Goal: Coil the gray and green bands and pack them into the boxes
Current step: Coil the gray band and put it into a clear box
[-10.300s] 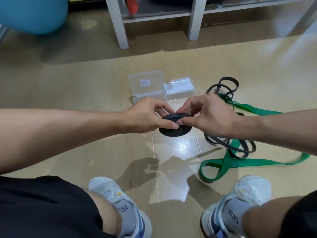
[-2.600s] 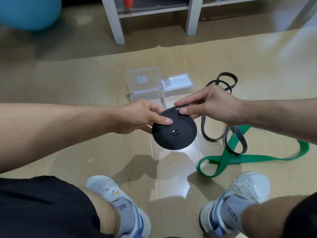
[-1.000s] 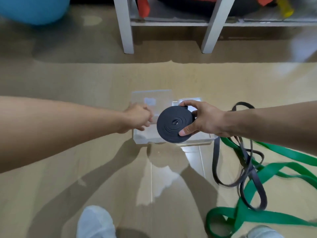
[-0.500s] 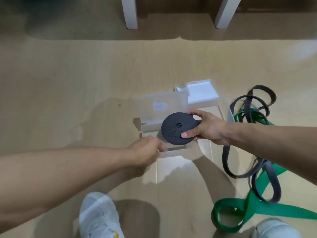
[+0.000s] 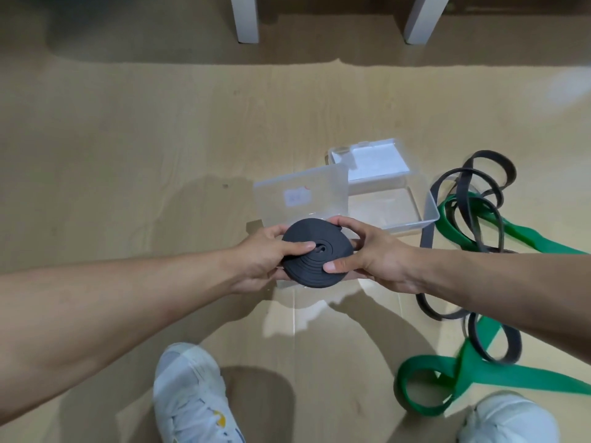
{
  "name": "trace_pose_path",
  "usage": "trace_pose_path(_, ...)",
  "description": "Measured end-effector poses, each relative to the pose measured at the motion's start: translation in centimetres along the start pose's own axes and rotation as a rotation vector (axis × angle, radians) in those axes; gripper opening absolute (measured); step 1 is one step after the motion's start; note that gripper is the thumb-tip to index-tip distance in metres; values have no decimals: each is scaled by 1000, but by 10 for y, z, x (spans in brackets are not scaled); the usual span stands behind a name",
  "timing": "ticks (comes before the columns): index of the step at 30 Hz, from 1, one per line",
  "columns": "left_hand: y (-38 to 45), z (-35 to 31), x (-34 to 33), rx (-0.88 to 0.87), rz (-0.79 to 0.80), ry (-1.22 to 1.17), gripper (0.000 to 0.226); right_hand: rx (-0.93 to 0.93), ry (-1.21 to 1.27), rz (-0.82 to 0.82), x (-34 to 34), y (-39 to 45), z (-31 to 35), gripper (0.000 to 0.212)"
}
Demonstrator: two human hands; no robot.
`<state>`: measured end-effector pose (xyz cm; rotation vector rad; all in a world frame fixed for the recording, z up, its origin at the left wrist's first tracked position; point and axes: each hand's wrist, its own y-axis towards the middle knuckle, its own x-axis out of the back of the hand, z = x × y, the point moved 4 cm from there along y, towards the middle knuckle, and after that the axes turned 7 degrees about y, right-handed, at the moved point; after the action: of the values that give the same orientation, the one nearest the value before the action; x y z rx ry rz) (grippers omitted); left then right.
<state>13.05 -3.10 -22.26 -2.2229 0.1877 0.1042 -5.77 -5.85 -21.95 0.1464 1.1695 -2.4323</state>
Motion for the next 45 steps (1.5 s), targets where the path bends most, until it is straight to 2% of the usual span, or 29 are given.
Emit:
trace_pose_path(5, 9, 4, 4, -21, -89, 75, 54, -26, -33, -24, 1, 10, 3, 61)
trace_pose_path(9, 11, 0, 8, -135, -257, 563, 78, -140, 18, -16, -4, 21, -2, 60)
trace_pose_path(13, 3, -2, 0, -248, -133, 830, 80, -175, -5, -36, -7, 29, -3, 61)
trace_pose_path(16, -1, -5, 0, -330, -134, 1037, 82, -195, -39, -52, -8, 32, -2, 65)
trace_pose_path(20, -2, -7, -1, -304, -96, 1191, 80, -224, -44, -73, -10, 34, -3, 59)
trace_pose_path(26, 5, -9, -1, -286, -98, 1321, 65, -240, -61, -108, -15, 37, -6, 36)
trace_pose_path(32, 14, 2, -2, -260, -41, 1360, 52, -246, -56, -201, -20, 45, -10, 63)
trace_pose_path(36, 19, 2, -3, -239, -24, 1388, 49, -224, -77, -234, -23, 48, -13, 67)
trace_pose_path(39, 20, 4, -4, -242, -37, 1404, 56, -196, -104, -241, -22, 47, -17, 64)
trace_pose_path(41, 20, 6, -4, -251, -54, 1401, 61, -154, -223, -239, -20, 43, -19, 53)
trace_pose_path(43, 21, 6, -2, -251, -66, 1373, 65, -92, -540, -221, -20, 35, -16, 51)
trace_pose_path(45, 22, 5, 0, -249, -77, 1336, 68, -43, -875, -185, -22, 26, -12, 59)
